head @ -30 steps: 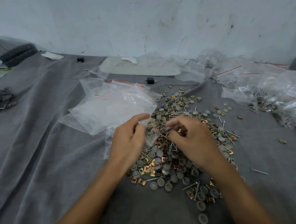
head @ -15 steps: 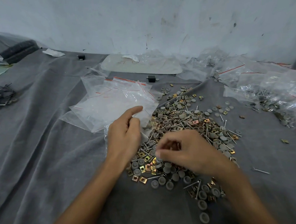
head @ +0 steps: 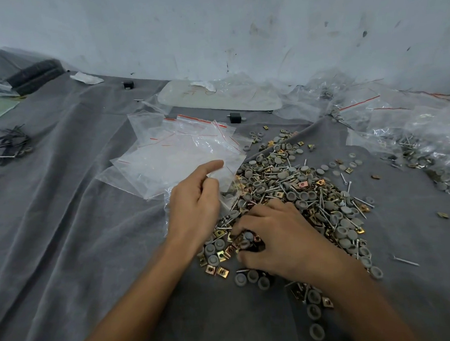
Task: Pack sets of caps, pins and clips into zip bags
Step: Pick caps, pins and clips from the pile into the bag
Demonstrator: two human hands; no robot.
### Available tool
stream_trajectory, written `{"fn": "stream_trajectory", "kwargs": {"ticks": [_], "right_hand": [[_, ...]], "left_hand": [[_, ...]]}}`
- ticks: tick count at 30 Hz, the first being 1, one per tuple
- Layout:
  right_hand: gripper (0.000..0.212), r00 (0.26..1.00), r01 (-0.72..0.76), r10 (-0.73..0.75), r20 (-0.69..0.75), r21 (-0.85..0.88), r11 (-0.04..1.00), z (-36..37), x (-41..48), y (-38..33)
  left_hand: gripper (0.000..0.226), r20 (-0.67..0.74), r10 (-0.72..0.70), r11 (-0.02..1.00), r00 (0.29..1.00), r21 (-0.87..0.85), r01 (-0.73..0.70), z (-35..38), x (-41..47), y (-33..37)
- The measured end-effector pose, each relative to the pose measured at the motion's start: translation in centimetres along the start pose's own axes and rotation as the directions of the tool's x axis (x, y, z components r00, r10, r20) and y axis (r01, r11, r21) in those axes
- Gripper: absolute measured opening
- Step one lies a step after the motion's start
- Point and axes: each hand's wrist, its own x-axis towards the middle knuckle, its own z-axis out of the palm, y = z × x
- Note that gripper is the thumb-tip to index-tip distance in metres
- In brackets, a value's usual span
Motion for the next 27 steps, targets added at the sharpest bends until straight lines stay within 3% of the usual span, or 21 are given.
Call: {"fn": "stream_trajectory", "kwargs": {"ticks": [6,18,23,27], "right_hand": [[0.065,1.0,0.002,-0.002,-0.003,-0.092,0.996,0.7,0.1,-0.8],[0.025,0.989,0.029,-0.05,-0.142,-0.151,0.988,0.9,0.5,-1.5],[0.015,0.991,-0.018,0.008,-0.135,-0.076,0.997,0.5,0.6,-1.0],[0.016,0.98,-0.065,0.091,-0.175,0.151,0.986,-0.2,0.7,-0.2]], "left_hand": [[0.046,0.001,-0.003,1.0,1.0,0.009,0.003,0.2,-0.1,0.3],[0.046,0.015,-0.019,1.0,1.0,-0.022,0.019,0.1,-0.1,0.1],[0.045,0.017,-0.012,1.0,1.0,-0.012,0.012,0.1,-0.1,0.3],[0.045,0.027,-0.022,1.0,0.999,-0.009,0.022,0.0,-0.2,0.4]]}}
